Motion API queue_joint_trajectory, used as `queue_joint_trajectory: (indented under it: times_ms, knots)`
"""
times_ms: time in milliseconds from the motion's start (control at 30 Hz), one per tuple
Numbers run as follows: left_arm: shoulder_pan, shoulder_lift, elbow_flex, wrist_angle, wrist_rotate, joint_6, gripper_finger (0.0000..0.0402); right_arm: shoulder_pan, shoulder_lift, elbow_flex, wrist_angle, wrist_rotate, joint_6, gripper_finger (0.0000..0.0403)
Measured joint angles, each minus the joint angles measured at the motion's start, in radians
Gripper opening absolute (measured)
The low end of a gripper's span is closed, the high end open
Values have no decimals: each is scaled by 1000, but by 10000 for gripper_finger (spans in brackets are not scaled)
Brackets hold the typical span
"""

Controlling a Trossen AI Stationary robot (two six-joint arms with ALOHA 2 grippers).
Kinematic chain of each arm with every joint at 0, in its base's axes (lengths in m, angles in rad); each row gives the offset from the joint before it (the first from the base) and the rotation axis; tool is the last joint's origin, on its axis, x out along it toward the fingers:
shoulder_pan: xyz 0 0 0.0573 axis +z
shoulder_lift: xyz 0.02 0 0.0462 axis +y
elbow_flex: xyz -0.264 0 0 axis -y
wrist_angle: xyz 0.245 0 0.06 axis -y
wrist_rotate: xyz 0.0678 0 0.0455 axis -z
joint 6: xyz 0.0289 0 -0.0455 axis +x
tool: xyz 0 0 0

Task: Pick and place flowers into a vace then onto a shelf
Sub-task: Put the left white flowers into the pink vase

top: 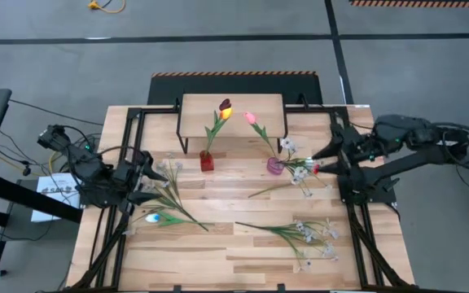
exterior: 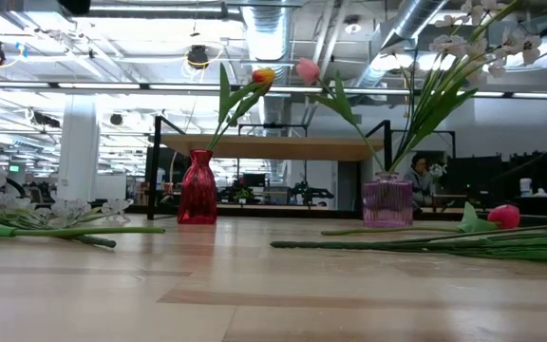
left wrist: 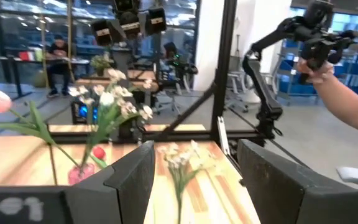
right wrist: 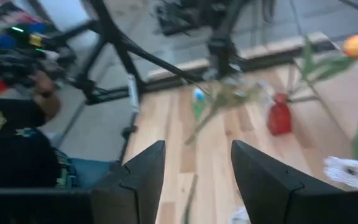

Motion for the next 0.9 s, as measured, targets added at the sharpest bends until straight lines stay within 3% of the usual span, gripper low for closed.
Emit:
queue_joint_trajectory:
  times_ms: [167, 367, 467, 700, 900]
  knots:
    - [0, 0, -24, -4, 12, -42, 218, 92, -120, -177, 176, 2, -4, 175]
    - [0, 0, -32, 17, 60, -31, 218, 222, -218, -365, 521, -8, -88, 178]
    - [0, 0, -32, 18, 61, -8, 218, 300, -232, -419, 626, -16, -221, 180]
    - [0, 0, -32, 14, 61, 7, 218, 494, -235, -505, 671, -181, -597, 177]
    - [0, 0, -32, 13, 61, 26, 218, 585, -216, -648, 820, -190, -712, 177]
